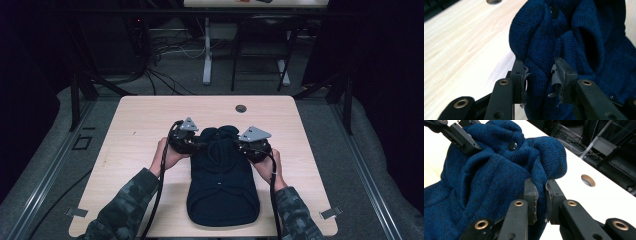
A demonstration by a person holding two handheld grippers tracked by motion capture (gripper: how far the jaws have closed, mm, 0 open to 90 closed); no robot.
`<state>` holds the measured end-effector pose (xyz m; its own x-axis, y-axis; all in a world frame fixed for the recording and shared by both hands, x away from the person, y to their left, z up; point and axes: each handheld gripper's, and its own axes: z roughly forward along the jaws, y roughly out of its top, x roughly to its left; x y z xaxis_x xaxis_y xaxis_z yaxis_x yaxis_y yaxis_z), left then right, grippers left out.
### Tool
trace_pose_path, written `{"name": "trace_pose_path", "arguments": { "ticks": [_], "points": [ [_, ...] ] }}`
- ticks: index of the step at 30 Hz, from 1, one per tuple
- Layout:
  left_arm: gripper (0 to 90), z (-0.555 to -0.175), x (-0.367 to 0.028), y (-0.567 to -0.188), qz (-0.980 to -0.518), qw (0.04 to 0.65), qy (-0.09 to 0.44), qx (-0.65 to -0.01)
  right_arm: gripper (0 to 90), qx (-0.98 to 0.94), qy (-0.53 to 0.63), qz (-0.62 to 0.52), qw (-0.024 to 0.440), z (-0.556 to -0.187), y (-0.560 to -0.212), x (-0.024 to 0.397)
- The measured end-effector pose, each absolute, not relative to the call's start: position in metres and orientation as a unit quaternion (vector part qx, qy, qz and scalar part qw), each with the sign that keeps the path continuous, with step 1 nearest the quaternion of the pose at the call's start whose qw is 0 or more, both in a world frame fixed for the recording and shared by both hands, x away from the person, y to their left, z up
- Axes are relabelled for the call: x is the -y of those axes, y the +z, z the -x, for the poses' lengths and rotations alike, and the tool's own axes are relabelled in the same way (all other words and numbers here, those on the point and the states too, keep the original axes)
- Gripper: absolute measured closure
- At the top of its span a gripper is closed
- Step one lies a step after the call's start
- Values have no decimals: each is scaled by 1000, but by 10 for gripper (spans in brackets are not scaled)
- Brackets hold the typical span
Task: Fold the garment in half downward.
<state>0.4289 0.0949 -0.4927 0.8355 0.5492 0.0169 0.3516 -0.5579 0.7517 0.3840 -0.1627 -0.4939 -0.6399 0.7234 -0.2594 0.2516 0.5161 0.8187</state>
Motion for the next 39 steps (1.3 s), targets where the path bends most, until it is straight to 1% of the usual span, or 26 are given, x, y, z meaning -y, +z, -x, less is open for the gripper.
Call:
{"name": "trace_pose_path", "arguments": {
  "ticks": [2,6,9,12,13,14,17,21,23,25,28,32,34,39],
  "points": [
    [657,-428,-95,-491,-872,397,129,-254,806,-815,391,-294,309,-381,-492,164],
    [660,-425,-94,-487,-872,400,137,-248,802,-820,392,-289,302,-379,-490,166],
    [668,-423,-93,-483,-869,404,148,-243,789,-824,399,-296,272,-380,-488,172],
    [675,-420,-91,-480,-869,404,161,-235,777,-823,403,-300,267,-379,-487,174],
    [678,-419,-90,-479,-870,403,166,-232,759,-828,398,-302,254,-379,-486,176],
    [678,-418,-89,-478,-868,405,171,-230,759,-828,398,-302,254,-379,-486,176],
    [684,-415,-88,-473,-866,410,186,-220,721,-828,401,-308,241,-379,-484,178],
    [687,-412,-87,-469,-864,416,193,-206,635,-827,405,-320,223,-381,-485,181],
    [687,-410,-86,-467,-865,413,201,-200,655,-828,403,-322,222,-381,-485,181],
    [687,-409,-86,-466,-865,413,203,-198,747,-827,401,-320,228,-380,-485,182],
    [686,-409,-87,-466,-866,414,198,-197,795,-826,402,-316,237,-378,-485,183],
    [677,-407,-89,-467,-872,413,172,-198,822,-823,399,-308,260,-374,-486,180],
    [666,-404,-89,-469,-878,403,170,-194,829,-821,398,-302,275,-371,-488,179],
    [652,-400,-91,-473,-884,393,169,-191,830,-819,402,-292,286,-366,-493,178]
  ]
}}
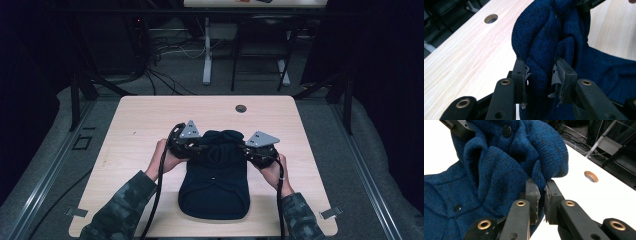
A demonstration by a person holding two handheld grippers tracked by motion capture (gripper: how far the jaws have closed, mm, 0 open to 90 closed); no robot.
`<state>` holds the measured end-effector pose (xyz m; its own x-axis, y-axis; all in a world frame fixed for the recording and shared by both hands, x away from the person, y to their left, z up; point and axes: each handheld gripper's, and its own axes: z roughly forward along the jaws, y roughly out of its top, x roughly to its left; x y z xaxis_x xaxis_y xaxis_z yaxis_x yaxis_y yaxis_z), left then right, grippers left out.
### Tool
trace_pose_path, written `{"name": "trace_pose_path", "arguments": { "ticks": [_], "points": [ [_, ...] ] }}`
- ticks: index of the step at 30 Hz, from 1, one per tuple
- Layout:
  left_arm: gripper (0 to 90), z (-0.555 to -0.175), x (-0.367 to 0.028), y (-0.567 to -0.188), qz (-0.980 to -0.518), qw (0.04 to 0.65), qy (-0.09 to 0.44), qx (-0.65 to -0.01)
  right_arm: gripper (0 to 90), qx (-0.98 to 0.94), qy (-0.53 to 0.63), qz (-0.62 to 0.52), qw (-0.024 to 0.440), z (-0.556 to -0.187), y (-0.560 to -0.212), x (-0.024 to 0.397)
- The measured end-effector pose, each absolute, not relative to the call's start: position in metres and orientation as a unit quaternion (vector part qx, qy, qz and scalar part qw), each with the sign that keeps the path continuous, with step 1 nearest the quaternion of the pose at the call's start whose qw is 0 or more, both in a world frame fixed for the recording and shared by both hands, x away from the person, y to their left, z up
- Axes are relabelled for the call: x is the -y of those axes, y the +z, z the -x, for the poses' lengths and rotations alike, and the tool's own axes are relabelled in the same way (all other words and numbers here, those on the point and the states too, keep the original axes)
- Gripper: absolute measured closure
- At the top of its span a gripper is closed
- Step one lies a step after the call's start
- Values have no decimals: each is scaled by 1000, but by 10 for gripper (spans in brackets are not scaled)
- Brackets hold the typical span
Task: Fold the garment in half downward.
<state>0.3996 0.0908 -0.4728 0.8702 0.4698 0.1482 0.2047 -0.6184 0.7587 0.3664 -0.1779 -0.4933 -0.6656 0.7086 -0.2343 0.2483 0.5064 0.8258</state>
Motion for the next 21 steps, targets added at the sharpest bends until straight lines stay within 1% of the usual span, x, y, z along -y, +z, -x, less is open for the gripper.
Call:
{"name": "trace_pose_path", "arguments": {
  "ticks": [7,8,10,11,13,14,15,16,18,19,20,21],
  "points": [
    [627,-395,-93,-478,-884,396,159,-192,830,-819,404,-276,299,-359,-496,177],
    [606,-394,-94,-479,-885,395,156,-193,830,-821,403,-270,302,-357,-497,177],
    [597,-394,-93,-482,-889,388,151,-191,830,-821,402,-269,303,-356,-497,177],
    [555,-393,-93,-484,-890,385,148,-192,830,-822,402,-265,303,-355,-498,177],
    [551,-392,-91,-488,-896,373,149,-190,829,-823,401,-264,303,-355,-499,177],
    [558,-392,-90,-489,-896,371,152,-191,829,-823,402,-263,303,-355,-499,176],
    [601,-391,-89,-490,-898,365,156,-190,821,-828,398,-260,297,-355,-500,176],
    [601,-391,-89,-491,-898,365,158,-189,821,-828,398,-260,297,-355,-500,176],
    [641,-390,-90,-491,-895,369,162,-191,809,-831,397,-259,290,-355,-500,177],
    [652,-390,-90,-491,-894,371,162,-190,797,-832,399,-260,286,-355,-500,177],
    [661,-390,-91,-491,-893,374,162,-190,765,-836,400,-261,272,-355,-499,180],
    [661,-390,-91,-491,-892,376,165,-189,765,-836,400,-261,272,-355,-499,180]
  ]
}}
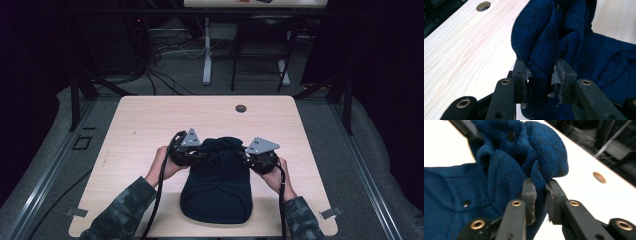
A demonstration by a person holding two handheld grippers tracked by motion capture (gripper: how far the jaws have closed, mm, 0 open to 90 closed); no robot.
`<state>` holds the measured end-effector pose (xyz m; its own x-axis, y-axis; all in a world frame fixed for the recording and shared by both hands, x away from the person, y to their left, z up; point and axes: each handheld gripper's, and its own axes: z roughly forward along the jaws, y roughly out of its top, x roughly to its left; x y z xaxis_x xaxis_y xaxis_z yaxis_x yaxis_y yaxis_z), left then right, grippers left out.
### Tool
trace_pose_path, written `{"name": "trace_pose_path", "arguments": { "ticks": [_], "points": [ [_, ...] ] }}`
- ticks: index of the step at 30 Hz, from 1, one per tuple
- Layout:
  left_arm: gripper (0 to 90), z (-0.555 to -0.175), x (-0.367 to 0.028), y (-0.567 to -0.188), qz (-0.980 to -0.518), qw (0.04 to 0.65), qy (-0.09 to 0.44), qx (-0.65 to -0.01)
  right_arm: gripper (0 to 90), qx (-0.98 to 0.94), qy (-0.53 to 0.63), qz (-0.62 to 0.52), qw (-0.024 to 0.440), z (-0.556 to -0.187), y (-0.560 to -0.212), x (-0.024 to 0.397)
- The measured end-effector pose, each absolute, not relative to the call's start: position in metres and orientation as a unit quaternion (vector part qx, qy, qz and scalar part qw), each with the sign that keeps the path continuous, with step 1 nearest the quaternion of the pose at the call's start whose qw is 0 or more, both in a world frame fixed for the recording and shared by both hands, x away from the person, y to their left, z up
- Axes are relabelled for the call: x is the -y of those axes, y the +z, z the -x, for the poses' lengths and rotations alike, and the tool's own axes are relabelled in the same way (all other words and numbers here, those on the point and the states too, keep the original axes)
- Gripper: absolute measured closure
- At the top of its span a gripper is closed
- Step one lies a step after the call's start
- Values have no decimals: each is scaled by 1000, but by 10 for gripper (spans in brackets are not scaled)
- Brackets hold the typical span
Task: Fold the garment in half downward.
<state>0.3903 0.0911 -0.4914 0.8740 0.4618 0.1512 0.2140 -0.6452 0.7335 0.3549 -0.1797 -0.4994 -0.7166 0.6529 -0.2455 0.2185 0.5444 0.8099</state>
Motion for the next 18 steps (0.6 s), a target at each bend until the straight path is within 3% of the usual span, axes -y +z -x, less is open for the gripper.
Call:
{"name": "trace_pose_path", "arguments": {
  "ticks": [18],
  "points": [
    [651,-377,-84,-487,-892,374,196,-165,747,-851,385,-264,238,-340,-509,190]
  ]
}}
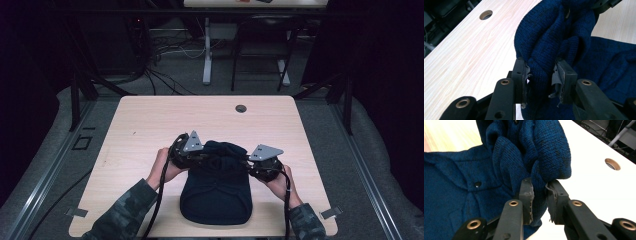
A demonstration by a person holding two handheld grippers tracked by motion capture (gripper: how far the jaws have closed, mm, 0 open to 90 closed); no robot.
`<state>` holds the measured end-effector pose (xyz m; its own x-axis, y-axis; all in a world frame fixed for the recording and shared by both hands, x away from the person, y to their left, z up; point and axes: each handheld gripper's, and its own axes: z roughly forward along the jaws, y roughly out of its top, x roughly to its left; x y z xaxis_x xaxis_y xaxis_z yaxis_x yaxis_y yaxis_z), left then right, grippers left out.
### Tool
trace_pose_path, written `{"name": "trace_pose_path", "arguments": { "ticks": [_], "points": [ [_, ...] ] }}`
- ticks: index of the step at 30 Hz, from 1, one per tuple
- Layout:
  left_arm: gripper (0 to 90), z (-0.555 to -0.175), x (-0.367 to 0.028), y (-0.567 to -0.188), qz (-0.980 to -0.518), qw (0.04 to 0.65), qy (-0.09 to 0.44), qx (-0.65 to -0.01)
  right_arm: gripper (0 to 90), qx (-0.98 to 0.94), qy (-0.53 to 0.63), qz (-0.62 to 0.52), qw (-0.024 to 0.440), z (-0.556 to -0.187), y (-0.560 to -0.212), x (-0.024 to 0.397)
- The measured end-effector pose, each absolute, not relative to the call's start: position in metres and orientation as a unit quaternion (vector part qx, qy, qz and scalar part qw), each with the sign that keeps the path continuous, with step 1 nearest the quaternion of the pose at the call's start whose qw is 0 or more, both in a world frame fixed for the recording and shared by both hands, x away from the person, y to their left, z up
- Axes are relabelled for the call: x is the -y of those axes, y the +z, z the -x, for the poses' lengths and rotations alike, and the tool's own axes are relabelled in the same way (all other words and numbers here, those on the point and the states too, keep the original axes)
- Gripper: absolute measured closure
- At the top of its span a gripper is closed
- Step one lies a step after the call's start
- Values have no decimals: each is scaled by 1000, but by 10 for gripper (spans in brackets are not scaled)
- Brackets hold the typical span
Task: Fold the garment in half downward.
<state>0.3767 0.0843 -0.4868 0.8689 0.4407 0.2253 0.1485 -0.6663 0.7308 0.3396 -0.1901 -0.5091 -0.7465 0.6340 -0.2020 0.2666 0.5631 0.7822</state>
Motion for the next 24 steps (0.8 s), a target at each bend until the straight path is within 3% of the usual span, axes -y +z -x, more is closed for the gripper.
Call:
{"name": "trace_pose_path", "arguments": {
  "ticks": [24],
  "points": [
    [646,-354,-96,-502,-887,393,180,-162,768,-861,377,-252,230,-318,-520,192]
  ]
}}
